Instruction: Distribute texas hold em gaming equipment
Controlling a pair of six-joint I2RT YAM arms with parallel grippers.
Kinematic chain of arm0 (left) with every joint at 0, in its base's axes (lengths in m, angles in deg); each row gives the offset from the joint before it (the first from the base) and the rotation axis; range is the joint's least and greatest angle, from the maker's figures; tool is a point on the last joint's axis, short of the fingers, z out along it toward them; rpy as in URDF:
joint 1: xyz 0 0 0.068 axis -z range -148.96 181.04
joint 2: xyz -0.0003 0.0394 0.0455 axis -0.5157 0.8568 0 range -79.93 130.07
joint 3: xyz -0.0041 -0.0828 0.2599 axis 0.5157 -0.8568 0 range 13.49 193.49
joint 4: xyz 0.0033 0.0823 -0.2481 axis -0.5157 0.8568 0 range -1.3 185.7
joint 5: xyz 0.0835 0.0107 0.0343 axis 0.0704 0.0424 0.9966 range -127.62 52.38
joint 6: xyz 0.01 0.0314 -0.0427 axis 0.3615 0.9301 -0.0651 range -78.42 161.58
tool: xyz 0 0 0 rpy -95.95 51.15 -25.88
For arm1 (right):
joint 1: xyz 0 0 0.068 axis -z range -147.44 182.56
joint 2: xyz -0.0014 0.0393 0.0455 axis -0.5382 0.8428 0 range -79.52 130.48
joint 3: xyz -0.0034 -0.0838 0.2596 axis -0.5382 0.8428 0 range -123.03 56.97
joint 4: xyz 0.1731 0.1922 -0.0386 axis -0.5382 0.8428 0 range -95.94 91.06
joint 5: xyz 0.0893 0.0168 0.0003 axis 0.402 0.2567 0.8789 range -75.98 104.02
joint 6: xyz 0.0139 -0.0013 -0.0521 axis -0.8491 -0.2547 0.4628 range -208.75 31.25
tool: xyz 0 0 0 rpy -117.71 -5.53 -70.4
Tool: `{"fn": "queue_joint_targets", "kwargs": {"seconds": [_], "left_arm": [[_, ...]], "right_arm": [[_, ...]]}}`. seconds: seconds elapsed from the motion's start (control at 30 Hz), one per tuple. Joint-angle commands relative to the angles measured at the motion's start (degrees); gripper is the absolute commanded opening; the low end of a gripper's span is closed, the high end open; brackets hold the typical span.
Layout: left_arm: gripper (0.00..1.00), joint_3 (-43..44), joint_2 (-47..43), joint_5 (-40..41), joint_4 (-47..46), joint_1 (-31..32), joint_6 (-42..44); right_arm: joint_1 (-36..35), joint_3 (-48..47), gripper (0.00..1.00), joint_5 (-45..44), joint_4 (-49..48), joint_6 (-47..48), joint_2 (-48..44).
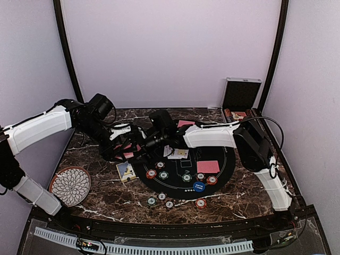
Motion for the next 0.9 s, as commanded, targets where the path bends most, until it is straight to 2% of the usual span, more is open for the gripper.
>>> {"fn": "queue_joint_targets", "kwargs": {"seconds": [0.0, 0.57, 0.87], "left_arm": [[0.00, 1.34, -0.91, -1.36, -0.14, -0.24, 0.19], [0.00, 0.31, -1.70, -0.78, -0.47, -0.29, 0.10], [0.00, -0.33, -1.77, -0.72, -0.75, -0.24, -0.05]], "right_arm": [[0.41, 0.05, 0.86, 0.61, 0.27, 0.48, 0.22], [3.18, 8.84, 0.63, 1.78, -4.32, -1.13, -6.12], [3.85, 10.91, 0.62, 2.67, -8.41, -3.33, -10.04]]}}
